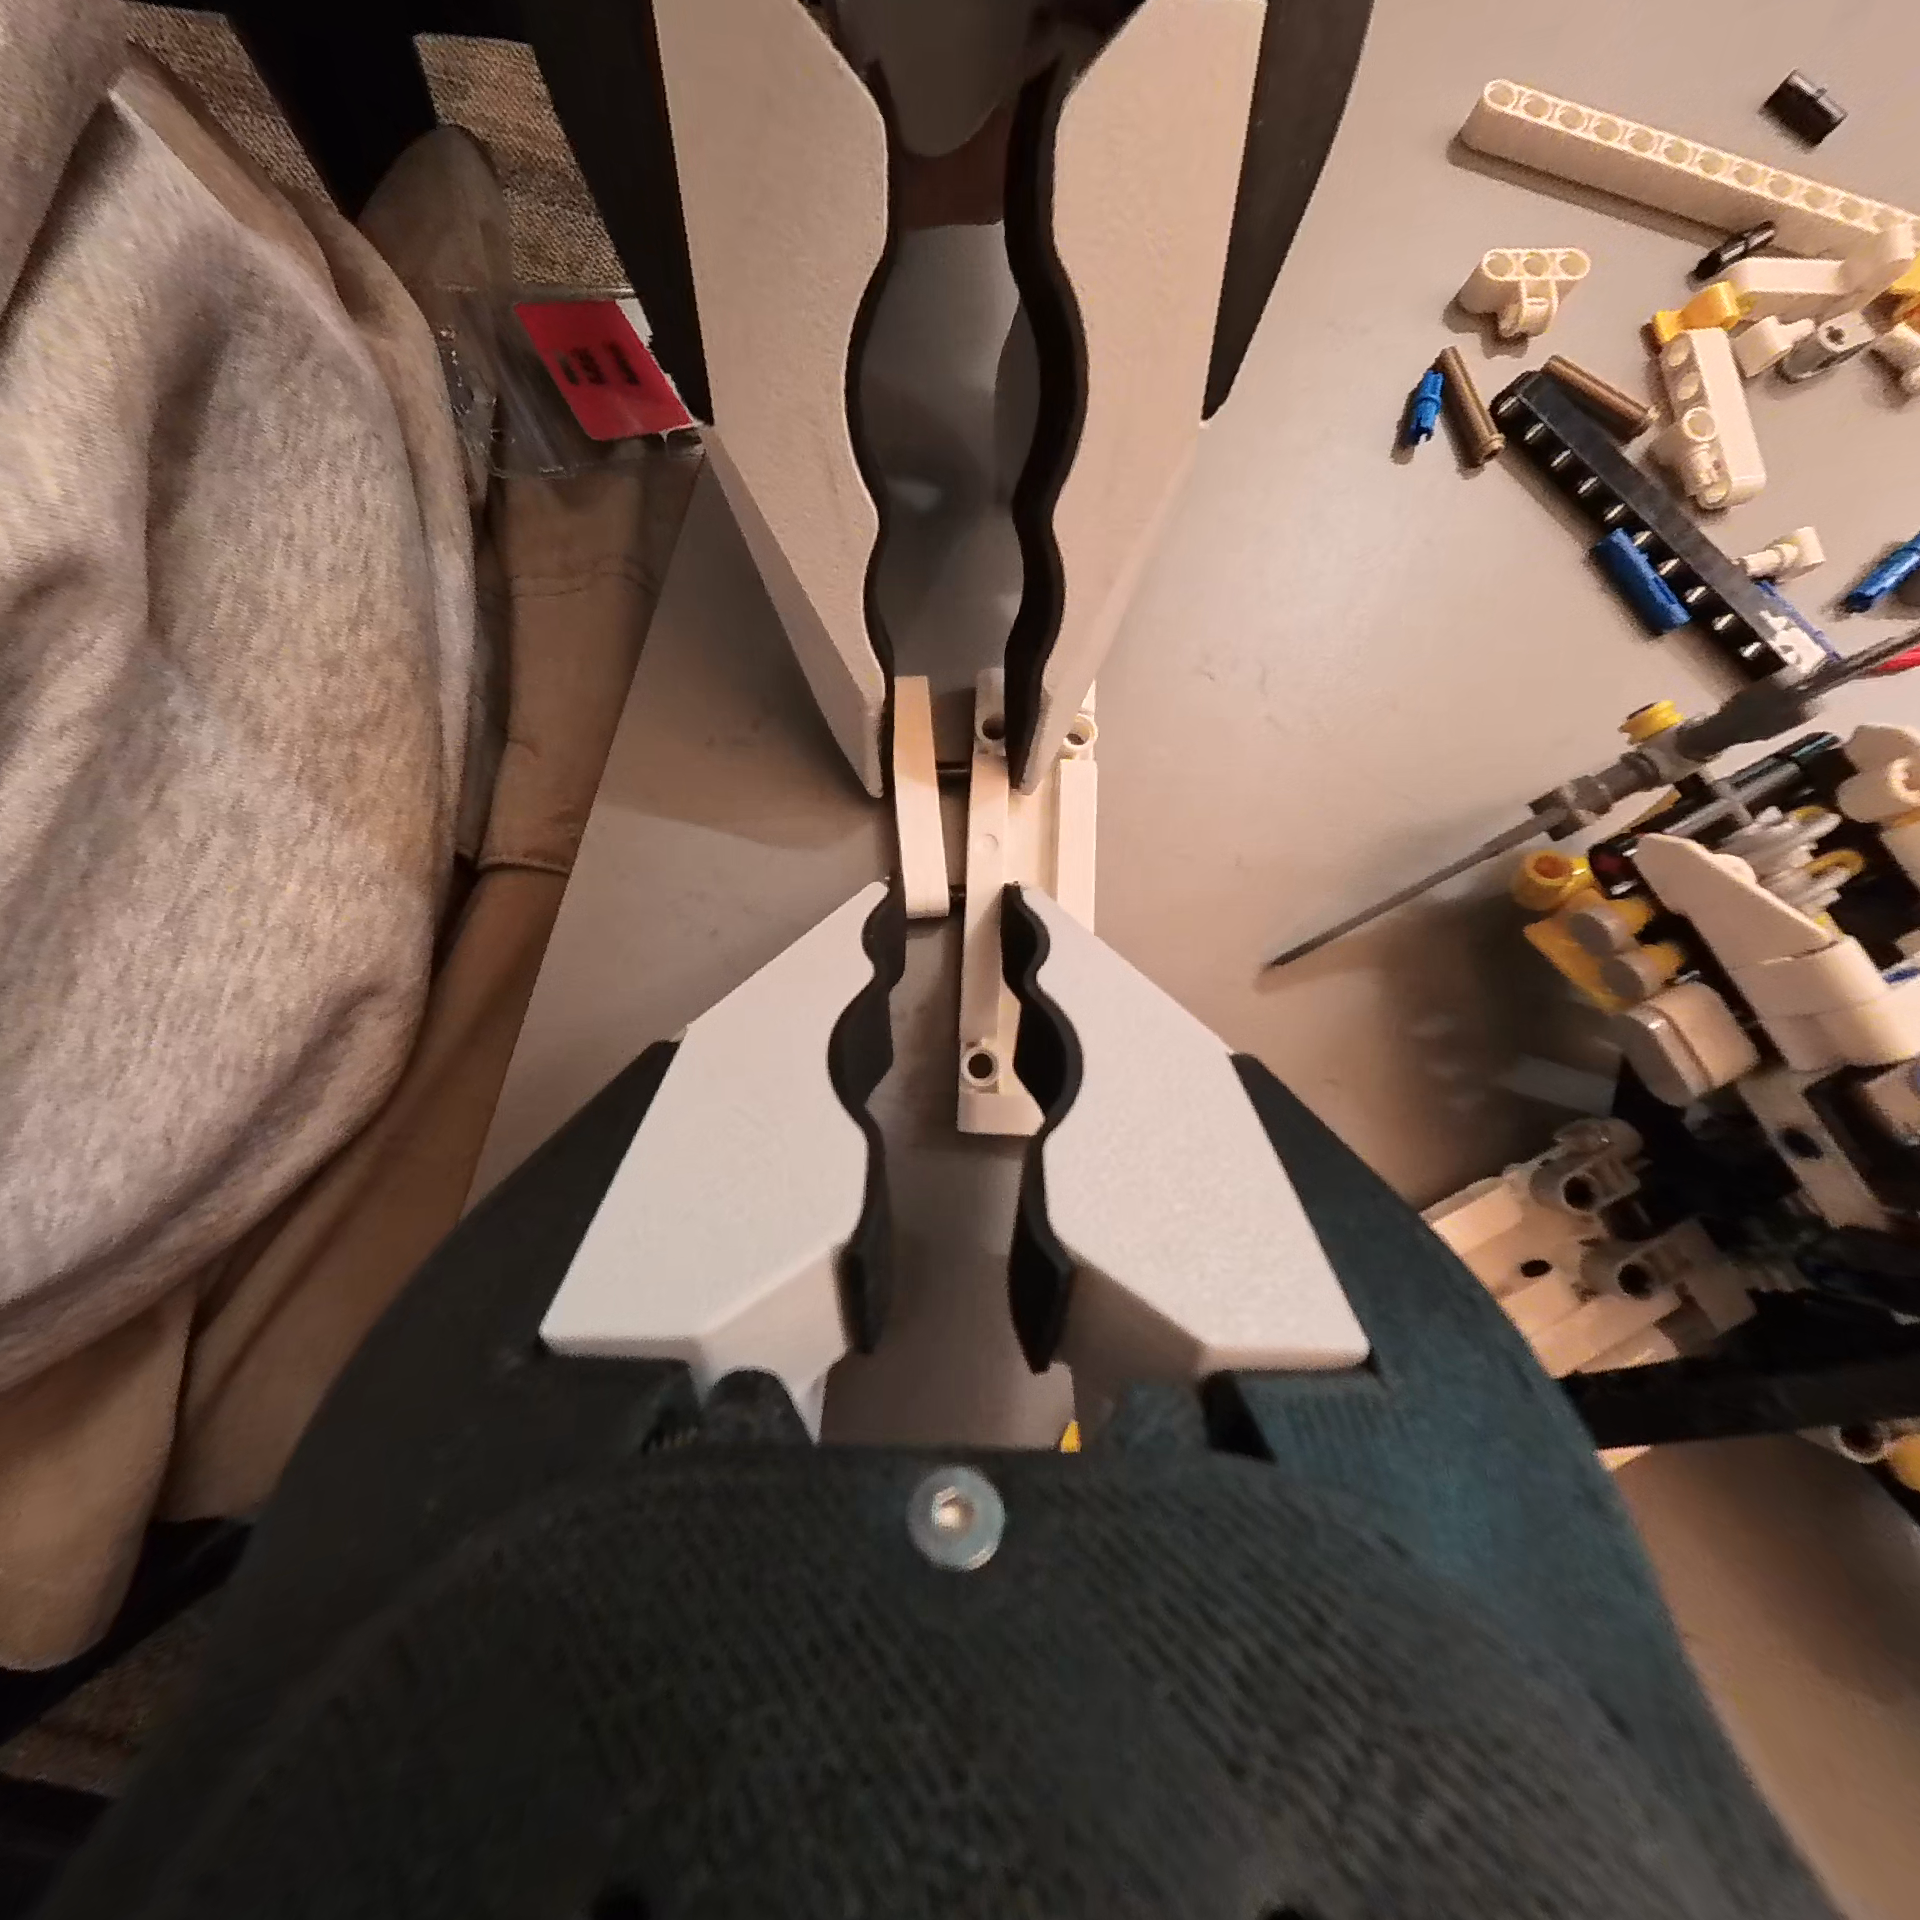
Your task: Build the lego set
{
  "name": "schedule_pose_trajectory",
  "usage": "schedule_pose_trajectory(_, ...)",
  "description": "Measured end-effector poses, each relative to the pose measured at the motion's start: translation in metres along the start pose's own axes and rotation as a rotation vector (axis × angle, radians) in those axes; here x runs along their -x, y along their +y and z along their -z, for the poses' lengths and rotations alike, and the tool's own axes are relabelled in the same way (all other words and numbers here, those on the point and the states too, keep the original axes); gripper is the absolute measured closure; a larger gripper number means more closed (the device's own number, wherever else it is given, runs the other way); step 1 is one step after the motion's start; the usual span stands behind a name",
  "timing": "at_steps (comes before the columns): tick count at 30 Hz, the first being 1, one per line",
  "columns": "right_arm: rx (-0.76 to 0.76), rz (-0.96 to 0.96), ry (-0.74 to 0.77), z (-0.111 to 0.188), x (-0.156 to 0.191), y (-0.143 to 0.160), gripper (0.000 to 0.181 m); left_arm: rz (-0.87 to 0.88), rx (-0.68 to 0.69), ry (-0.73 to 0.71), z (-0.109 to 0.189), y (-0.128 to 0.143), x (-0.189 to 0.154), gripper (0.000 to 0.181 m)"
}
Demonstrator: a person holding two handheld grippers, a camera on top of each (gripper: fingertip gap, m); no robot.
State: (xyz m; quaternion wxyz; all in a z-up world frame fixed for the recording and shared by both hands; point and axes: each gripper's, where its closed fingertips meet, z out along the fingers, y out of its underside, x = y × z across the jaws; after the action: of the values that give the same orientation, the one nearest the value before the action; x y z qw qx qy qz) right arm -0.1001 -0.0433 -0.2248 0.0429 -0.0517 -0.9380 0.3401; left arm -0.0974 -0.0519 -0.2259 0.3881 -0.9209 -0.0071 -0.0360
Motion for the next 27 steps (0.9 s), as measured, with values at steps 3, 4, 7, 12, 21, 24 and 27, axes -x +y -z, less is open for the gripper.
schedule_pose_trajectory(3,0.007,0.001,0.003,0.0,0.0,0.0,0.164,0.008,0.0,0.005,0.0,0.0,0.0,0.159)
schedule_pose_trajectory(4,0.005,0.0,0.002,0.0,0.0,0.0,0.164,0.017,-0.001,0.008,0.0,0.0,0.0,0.159)
schedule_pose_trajectory(7,-0.004,-0.008,0.003,0.0,-0.001,0.0,0.164,0.006,-0.003,0.002,0.0,0.0,-0.001,0.159)
schedule_pose_trajectory(12,0.004,0.025,0.021,0.0,-0.002,0.0,0.164,-0.036,0.005,-0.019,0.004,0.003,-0.004,0.146)
schedule_pose_trajectory(21,-0.021,0.039,0.053,0.001,-0.004,0.0,0.162,-0.041,0.005,-0.075,0.004,0.005,0.0,0.143)
schedule_pose_trajectory(24,-0.035,0.049,0.071,0.0,-0.001,-0.005,0.154,-0.029,0.002,-0.067,0.003,0.004,-0.003,0.149)
schedule_pose_trajectory(27,-0.049,0.046,0.072,-0.006,0.005,-0.011,0.152,-0.018,0.0,-0.061,0.003,0.004,-0.004,0.149)
